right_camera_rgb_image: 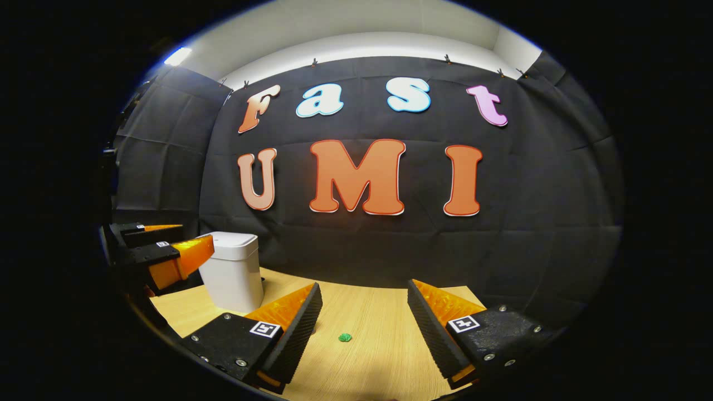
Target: Press the lid of the desktop garbage bin to open it, pick up the crumpled paper on the desktop and throw it into the bin, then pick up the pop can on the desktop and drop it into the bin, and finally close the garbage bin lid.
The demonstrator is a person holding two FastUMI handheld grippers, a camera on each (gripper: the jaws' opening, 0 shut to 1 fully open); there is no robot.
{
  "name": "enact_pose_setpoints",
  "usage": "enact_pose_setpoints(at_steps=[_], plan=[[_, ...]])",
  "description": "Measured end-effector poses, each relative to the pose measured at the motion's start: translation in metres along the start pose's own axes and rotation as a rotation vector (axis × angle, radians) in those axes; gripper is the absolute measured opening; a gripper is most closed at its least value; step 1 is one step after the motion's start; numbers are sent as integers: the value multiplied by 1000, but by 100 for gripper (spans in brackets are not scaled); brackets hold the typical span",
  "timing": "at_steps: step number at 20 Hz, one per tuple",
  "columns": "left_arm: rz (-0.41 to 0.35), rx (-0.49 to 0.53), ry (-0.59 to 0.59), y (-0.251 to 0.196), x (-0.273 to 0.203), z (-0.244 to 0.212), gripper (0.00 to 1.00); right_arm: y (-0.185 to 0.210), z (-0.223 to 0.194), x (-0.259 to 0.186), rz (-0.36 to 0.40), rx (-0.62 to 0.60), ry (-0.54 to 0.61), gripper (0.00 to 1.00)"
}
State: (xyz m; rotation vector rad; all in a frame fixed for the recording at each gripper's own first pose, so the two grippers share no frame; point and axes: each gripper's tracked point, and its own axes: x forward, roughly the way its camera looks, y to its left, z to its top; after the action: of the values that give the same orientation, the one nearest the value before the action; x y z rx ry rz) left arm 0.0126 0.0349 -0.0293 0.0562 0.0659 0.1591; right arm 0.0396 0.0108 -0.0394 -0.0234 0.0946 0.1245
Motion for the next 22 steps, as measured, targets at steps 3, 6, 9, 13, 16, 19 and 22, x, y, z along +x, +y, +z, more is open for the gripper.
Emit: enact_pose_setpoints(at_steps=[3, 6, 9, 13, 16, 19, 22], plan=[[57, 10, -16, 28, 8, 15, 97, 0, 2, 10, 2, 1, -7, 94], [74, 12, -38, 59, 37, 30, 94, 1, 9, 28, -47, 7, -27, 93], [82, 22, -25, 93, 75, 33, 84, 7, 12, 43, -77, -16, -36, 93], [92, 7, 23, 145, 131, 25, 60, 17, 5, 60, -125, -26, -19, 93], [91, -7, 64, 175, 168, 17, 49, 23, 2, 69, -149, -42, -9, 93], [73, 2, 94, 193, 197, 12, 41, 28, 0, 76, -168, -49, 0, 93], [49, 0, 117, 204, 220, 6, 28, 31, -6, 81, -178, -54, 14, 93]])
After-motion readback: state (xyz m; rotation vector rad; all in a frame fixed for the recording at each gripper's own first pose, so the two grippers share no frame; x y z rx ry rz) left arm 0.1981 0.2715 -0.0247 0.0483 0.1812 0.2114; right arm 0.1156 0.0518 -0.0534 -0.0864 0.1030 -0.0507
